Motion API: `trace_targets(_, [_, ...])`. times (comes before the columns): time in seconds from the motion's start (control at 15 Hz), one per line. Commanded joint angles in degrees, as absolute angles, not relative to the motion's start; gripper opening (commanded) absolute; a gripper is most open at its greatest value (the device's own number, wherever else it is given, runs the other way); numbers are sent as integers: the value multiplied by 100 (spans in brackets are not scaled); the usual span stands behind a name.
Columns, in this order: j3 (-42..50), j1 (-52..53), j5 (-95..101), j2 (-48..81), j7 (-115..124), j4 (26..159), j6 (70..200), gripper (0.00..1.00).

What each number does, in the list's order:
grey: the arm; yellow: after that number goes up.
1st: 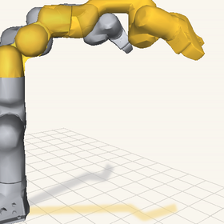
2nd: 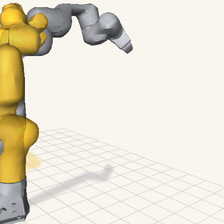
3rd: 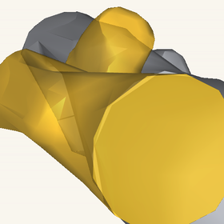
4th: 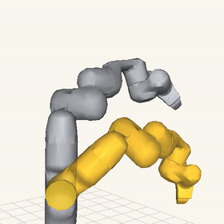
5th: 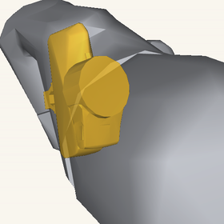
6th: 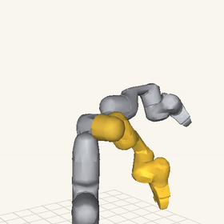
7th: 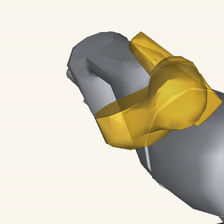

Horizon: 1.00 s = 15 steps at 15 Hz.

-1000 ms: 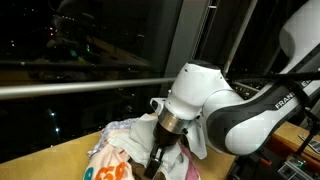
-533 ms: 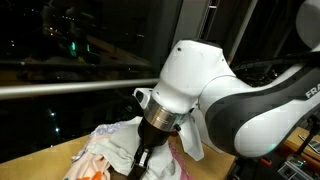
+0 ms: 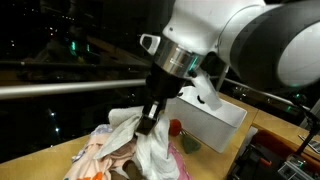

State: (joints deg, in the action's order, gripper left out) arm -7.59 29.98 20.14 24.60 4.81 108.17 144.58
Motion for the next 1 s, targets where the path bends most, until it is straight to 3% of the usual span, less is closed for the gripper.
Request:
trace_targets(0.0, [-669,2890,2589,1291,758,11286,13894,0])
trace_targets(0.47, [-618,1697,3156,-246,711,11759,13402,0])
trace_targets(0.93, [-83,283,3254,-91,135,11718,14072,0])
